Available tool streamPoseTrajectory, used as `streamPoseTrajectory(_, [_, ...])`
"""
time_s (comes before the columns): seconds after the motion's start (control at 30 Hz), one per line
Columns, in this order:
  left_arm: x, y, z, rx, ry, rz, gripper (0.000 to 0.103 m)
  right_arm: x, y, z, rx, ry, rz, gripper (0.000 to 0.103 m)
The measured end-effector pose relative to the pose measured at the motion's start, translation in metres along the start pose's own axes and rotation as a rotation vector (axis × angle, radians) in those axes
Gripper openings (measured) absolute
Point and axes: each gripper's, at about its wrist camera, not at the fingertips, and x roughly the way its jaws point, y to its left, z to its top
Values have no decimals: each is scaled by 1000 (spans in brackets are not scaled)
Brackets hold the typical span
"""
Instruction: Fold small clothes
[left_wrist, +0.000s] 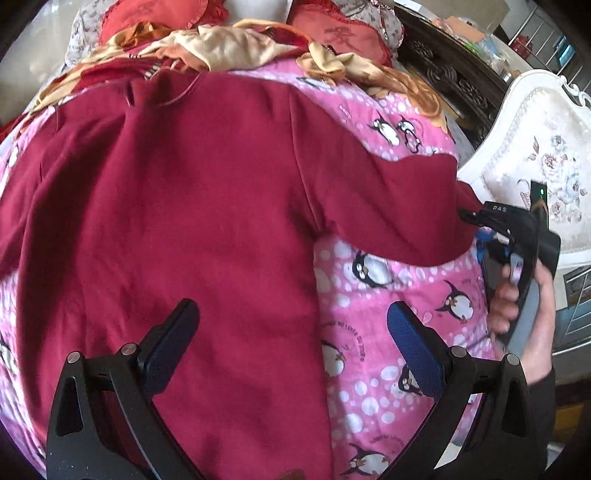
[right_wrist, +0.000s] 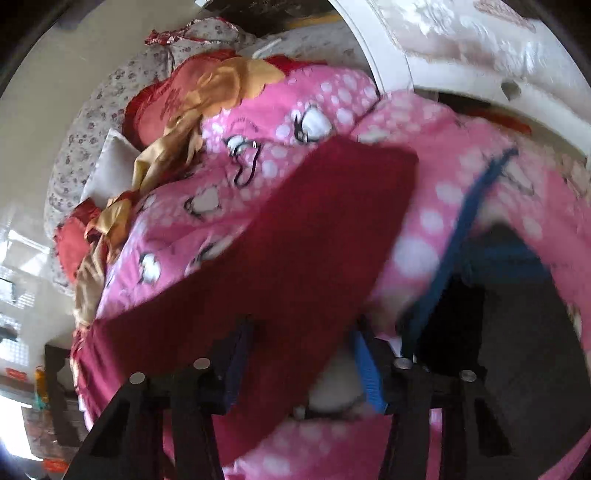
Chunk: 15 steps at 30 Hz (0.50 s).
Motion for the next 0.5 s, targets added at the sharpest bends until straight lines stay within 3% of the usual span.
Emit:
streamPoseTrajectory(0.03, [-3, 3, -3, -4, 0, -4, 102, -2, -1, 3, -8, -15, -18, 11])
streamPoseTrajectory(0.1, [-9, 12, -6, -15, -6, -13, 102, -21, 13, 3, -58, -80, -35, 8])
streamPoseTrajectory(0.2, [-28, 34, -11, -55, -29, -15, 102, -75, 62, -20, -255, -220, -26, 6])
streamPoseTrajectory(0.27, [-46, 56, -16, -100, -52, -27, 102, -114, 106, -50, -424, -308, -10, 6])
streamPoseTrajectory(0.33, [-64, 82, -22, -150, -76, -24, 102, -156, 160, -96, -610, -383, 60, 6])
streamPoseTrajectory(0.43, [-98, 129, -34, -226, -126, 3, 102, -192, 211, -155, -773, -416, 156, 6])
streamPoseTrajectory(0.5, [-114, 157, -45, -266, -156, 31, 102, -203, 245, -201, -884, -390, 235, 6])
